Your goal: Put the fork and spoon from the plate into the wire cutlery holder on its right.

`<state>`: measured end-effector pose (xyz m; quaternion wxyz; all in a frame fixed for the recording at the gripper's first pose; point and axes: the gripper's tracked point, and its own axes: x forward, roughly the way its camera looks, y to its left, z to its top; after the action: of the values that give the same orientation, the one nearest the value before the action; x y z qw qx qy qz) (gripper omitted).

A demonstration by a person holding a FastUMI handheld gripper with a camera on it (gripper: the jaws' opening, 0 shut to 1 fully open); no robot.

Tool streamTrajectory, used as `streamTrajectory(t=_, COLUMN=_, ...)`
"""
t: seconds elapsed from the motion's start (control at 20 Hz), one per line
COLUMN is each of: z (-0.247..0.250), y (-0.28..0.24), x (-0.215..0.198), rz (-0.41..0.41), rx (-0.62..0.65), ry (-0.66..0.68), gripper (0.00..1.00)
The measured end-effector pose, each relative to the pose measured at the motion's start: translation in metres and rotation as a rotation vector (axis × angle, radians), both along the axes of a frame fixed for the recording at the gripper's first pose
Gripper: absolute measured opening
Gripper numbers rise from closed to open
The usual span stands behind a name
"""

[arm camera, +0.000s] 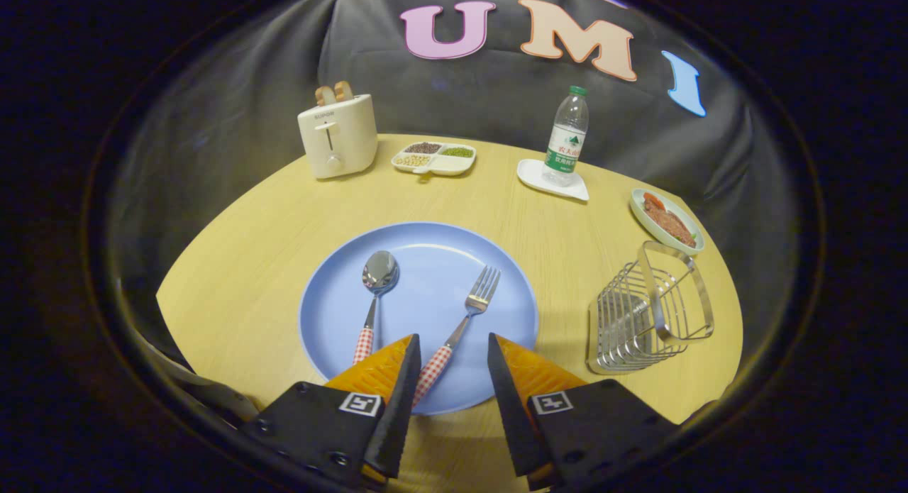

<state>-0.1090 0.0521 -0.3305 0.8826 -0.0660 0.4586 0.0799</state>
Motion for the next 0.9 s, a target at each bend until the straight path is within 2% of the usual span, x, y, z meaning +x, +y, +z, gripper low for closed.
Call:
streamTrajectory(t=0.05, z=-0.002, y=0.000, x=-0.002, rz=0.003, rx=-0.001, ry=0.013, gripper=0.54)
streamTrajectory(t=0.6, z=-0.017, y=-0.002, x=-0.013, rz=0.060, rx=-0.048, ry=0.104, gripper=0.16)
streamTrajectory(t=0.7, z=-0.015, y=-0.001, x=-0.016, rz=0.068, rx=-0.038, ry=0.111, gripper=0.16)
streamTrajectory(t=0.75, z=-0.015, y=-0.002, x=-0.016, rz=0.077, rx=-0.043, ry=0.118, gripper=0.11)
streamTrajectory(t=0.9, z=-0.009, y=-0.006, x=-0.015, rz=0.110, rx=-0.057, ry=0.130, gripper=0.11)
